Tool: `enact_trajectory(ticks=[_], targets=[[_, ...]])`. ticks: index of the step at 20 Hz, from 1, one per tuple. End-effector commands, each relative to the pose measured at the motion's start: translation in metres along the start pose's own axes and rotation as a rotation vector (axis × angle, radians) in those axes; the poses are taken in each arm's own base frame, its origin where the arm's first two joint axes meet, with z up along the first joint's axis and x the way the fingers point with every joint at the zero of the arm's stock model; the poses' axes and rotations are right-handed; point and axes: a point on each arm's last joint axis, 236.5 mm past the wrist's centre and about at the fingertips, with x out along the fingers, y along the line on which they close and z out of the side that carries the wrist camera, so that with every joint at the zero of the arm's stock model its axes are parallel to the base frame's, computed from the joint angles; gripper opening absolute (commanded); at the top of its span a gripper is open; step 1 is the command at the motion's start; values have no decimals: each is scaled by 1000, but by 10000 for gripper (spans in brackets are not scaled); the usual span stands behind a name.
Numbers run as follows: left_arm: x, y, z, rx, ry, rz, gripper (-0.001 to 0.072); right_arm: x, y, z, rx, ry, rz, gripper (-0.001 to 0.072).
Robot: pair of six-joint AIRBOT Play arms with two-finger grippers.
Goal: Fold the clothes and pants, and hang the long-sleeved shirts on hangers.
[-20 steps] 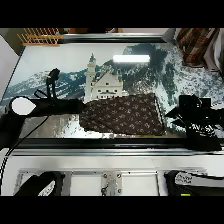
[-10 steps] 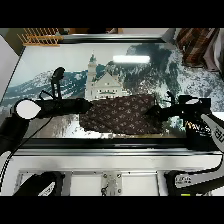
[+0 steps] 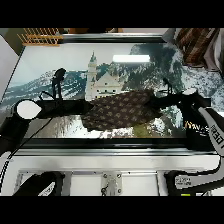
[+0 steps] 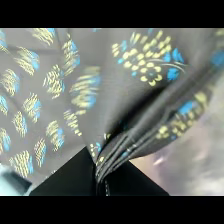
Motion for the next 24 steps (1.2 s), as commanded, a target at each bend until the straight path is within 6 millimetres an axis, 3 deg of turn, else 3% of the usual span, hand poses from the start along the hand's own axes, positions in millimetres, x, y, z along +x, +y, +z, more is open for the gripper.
enact_trajectory(ticks=[1,4,7,11,14,16,17,24], targets=[[0,0,-3,0,12,-1,12,-83,-19,78,-18,-217,-160,3],[0,0,-3,0,12,-1,13,-193,-52,141,86,-494,-301,4],[0,0,-3,0,11,-1,13,-294,-83,155,223,-724,-393,4],[0,0,-3,1,11,0,13,-387,-119,114,420,-866,-598,3],[0,0,-3,1,11,0,13,-433,-119,70,502,-918,-788,3],[0,0,-3,1,11,0,13,-444,-112,40,539,-920,-868,3],[0,0,-3,1,11,0,13,-440,-110,23,566,-900,-883,4],[0,0,-6,2,23,0,13,-345,-117,-112,753,-647,-894,3]])
